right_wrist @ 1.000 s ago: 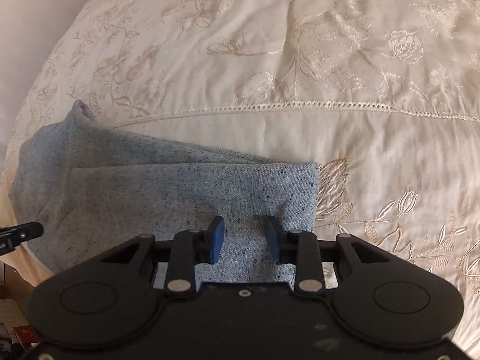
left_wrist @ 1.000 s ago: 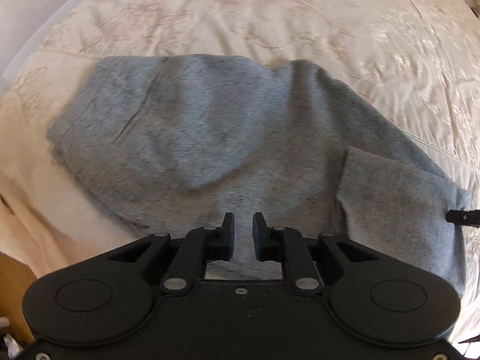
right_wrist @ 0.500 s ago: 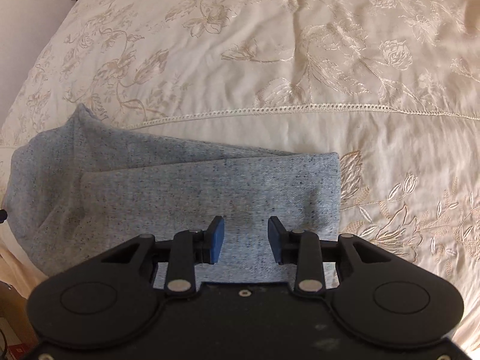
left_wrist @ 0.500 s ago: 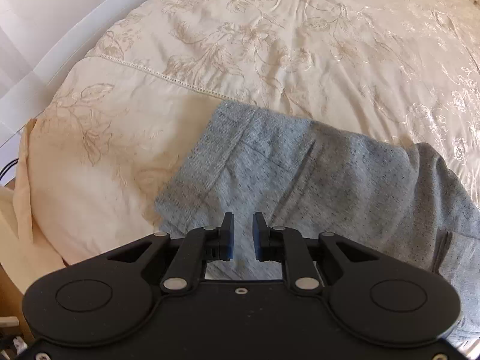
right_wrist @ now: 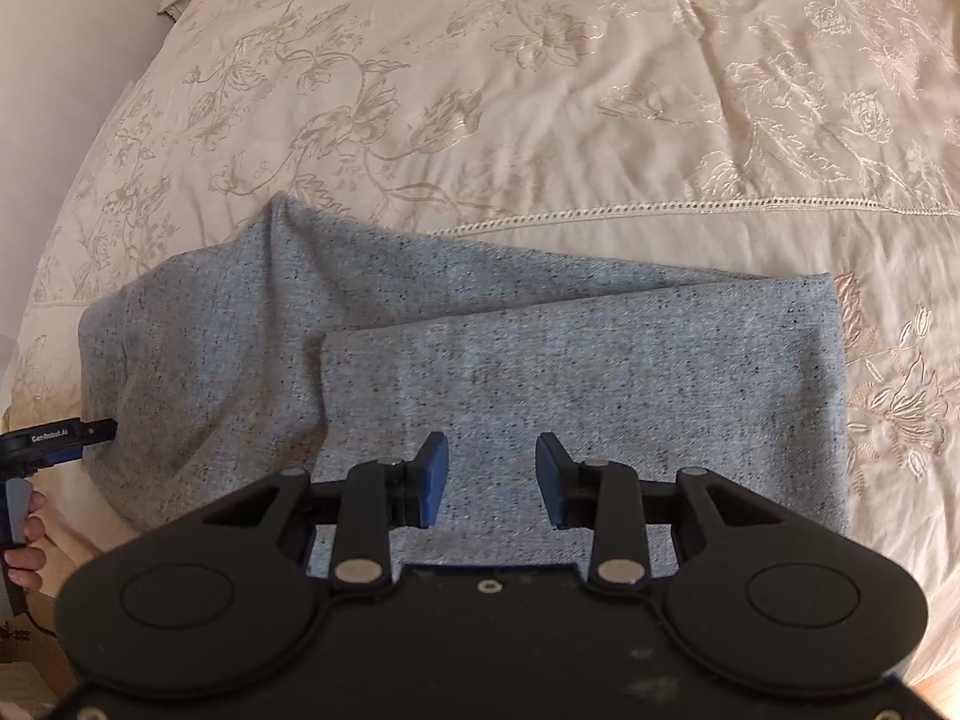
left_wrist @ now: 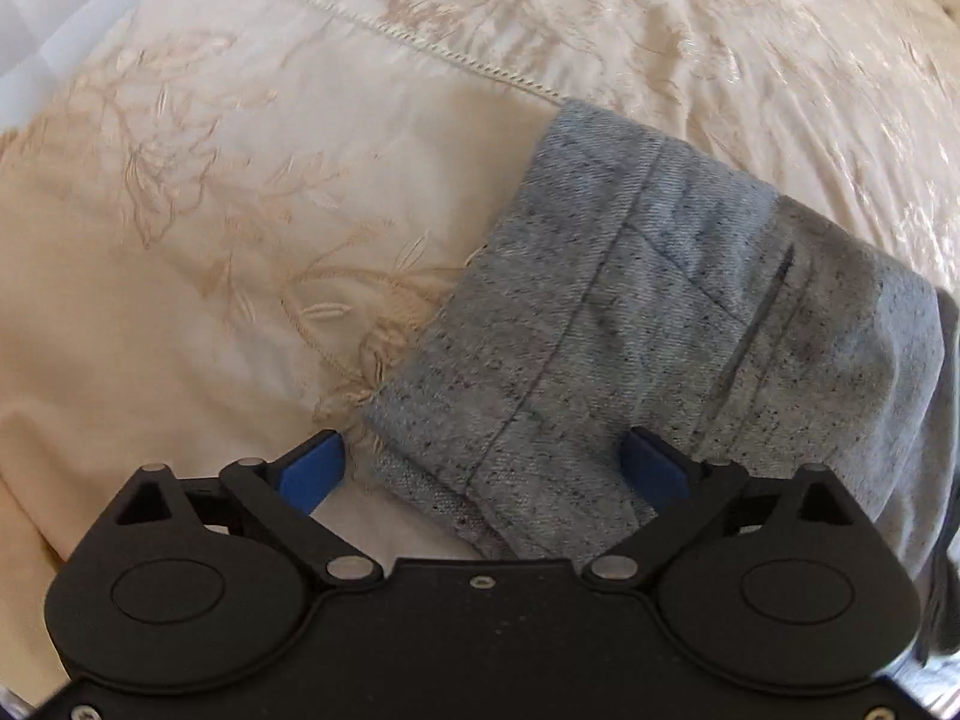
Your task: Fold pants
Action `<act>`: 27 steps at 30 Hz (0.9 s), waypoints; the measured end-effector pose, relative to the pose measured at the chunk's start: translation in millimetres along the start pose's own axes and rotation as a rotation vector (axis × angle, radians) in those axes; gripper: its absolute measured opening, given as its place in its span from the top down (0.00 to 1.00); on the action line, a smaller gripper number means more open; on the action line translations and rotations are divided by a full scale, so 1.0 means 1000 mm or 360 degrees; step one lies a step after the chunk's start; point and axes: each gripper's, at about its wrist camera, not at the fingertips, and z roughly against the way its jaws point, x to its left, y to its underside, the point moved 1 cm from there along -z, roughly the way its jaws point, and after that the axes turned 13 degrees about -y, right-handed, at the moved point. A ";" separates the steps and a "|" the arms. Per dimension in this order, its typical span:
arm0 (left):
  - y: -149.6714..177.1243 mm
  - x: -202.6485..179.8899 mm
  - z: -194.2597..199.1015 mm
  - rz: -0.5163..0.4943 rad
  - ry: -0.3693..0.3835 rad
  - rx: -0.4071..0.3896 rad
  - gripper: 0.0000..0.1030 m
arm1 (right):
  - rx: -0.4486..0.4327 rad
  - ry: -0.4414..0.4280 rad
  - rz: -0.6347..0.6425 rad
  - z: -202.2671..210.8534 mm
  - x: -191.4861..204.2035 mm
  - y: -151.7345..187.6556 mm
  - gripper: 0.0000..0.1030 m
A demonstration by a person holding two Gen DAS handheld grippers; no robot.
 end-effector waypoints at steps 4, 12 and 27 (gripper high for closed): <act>0.001 0.011 -0.009 0.0037 0.0110 0.0030 0.00 | 0.0040 0.0015 0.0009 -0.004 0.016 0.008 0.66; 0.005 0.006 0.013 -0.0071 0.0228 -0.0097 0.49 | 0.0118 0.0036 0.0002 -0.017 0.035 0.015 0.66; 0.015 -0.018 0.102 -0.0243 0.0388 -0.0419 0.78 | 0.0142 0.0024 0.0071 -0.025 0.052 0.007 0.66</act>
